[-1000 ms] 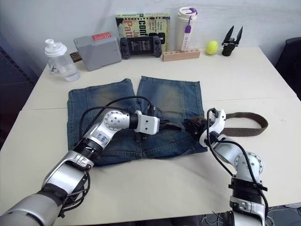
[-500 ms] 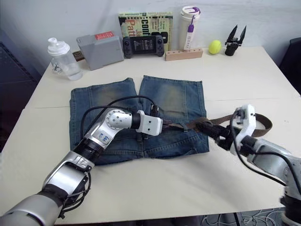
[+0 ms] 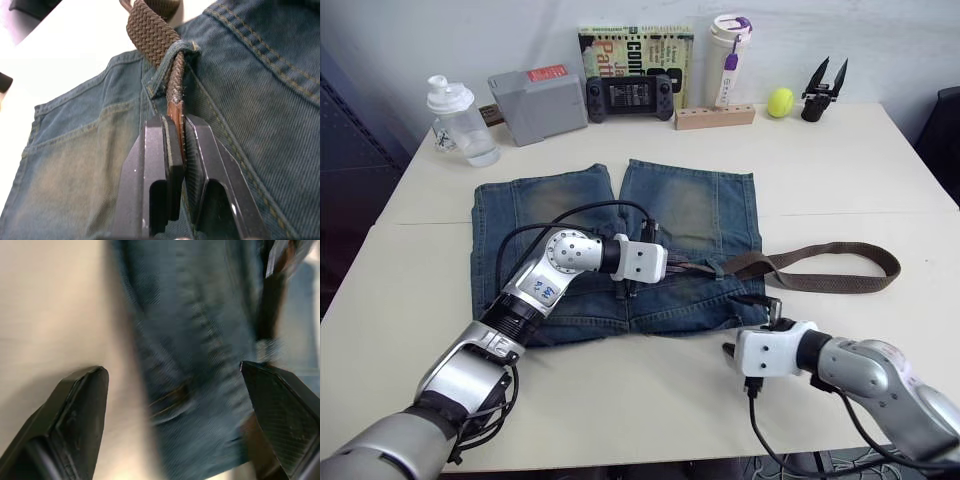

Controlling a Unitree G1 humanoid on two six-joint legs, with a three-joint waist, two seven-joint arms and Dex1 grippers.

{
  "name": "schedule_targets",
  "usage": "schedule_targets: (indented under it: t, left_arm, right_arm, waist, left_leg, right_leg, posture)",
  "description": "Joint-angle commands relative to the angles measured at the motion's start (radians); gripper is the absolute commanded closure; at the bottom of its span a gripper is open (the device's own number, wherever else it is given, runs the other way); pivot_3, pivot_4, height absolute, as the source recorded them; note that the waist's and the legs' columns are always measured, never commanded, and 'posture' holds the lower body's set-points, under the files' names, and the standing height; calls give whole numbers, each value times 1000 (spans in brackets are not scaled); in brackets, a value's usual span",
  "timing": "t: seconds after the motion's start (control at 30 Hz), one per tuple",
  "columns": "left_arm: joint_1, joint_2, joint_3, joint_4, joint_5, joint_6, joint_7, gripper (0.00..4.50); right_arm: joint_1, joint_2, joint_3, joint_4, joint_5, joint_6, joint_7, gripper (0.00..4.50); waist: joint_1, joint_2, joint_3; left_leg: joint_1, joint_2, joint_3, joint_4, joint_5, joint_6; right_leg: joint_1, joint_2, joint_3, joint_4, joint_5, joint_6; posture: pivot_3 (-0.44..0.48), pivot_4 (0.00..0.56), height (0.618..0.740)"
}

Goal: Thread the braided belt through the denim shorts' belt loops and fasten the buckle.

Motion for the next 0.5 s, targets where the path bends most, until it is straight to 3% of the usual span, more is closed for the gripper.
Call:
schedule_targets:
  t: [0.03,0.2,0.23,0.5]
  left_arm:
    - [-34,-8,20,-42,-29,15,-5,4500]
    - [-42,-4,29,-80,-48,55,-19,4500]
    - [-43,3,31,-98,-49,64,-23,4500]
    - [28,98,65,-283,-71,146,-61,4500]
  right_arm:
    - [-10,29,26,102,-99,29,4,1756]
    - [-15,66,33,123,-128,39,23,4263]
    - [-19,76,31,124,-129,47,25,4452]
    - [-45,143,18,102,-111,104,52,4452]
  waist:
    - [1,0,0]
    - [1,0,0]
    - [0,0,0]
    - [-2,0,0]
  left_leg:
    - [0,0,-1,0,0,0]
    - [0,0,-3,2,0,0]
    - [0,0,-3,2,0,0]
    - [1,0,-4,2,0,0]
  right_leg:
    - [0,0,0,0,0,0]
    - [2,0,-2,0,0,0]
    - [3,0,-3,0,0,0]
    - [4,0,-3,0,0,0]
  posture:
    - [0,150,722]
    - [0,150,722]
    - [0,150,722]
    - [0,150,722]
